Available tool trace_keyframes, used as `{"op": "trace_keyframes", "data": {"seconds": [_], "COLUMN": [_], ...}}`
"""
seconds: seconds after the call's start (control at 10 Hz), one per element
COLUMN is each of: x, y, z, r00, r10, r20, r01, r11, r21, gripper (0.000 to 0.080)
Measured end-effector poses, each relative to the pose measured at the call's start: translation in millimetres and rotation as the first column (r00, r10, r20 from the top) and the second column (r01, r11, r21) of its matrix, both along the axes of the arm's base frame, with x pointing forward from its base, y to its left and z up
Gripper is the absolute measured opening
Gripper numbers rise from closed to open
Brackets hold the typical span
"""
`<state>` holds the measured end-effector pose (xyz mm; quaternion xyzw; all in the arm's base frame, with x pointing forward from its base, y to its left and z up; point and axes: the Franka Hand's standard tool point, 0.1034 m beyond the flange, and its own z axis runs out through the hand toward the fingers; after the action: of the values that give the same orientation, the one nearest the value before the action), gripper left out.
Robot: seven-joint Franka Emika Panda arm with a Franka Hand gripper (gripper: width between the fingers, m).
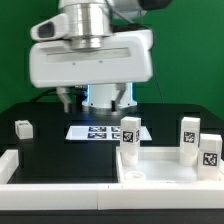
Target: Assemble square table
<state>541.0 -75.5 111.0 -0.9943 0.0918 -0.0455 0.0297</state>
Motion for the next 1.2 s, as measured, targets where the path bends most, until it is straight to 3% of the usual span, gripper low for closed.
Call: {"op": "trace_keyframes", "data": {"seconds": [0.4, 0.5, 0.6, 0.9, 1.0, 1.2], "x": [4.2, -4.0, -22.7, -68.9, -64.0, -63.5], "y": [2.9, -0.7, -14.9, -64.5, -82.0, -76.6], "z": [0.7, -2.5, -7.4, -24.1, -20.2, -21.4], "r00": [0.999, 0.997, 0.988, 0.958, 0.954, 0.931], "r10": [0.044, 0.077, 0.104, 0.178, 0.188, 0.183], "r20": [0.022, -0.018, -0.111, -0.224, -0.234, -0.317], "r01": [-0.044, -0.077, -0.103, -0.182, -0.197, -0.186], "r11": [0.999, 0.997, 0.995, 0.983, 0.98, 0.982], "r21": [-0.013, -0.003, 0.019, 0.004, -0.013, 0.02], "gripper": [0.0649, 0.0649, 0.0649, 0.0649, 0.0649, 0.0649]}}
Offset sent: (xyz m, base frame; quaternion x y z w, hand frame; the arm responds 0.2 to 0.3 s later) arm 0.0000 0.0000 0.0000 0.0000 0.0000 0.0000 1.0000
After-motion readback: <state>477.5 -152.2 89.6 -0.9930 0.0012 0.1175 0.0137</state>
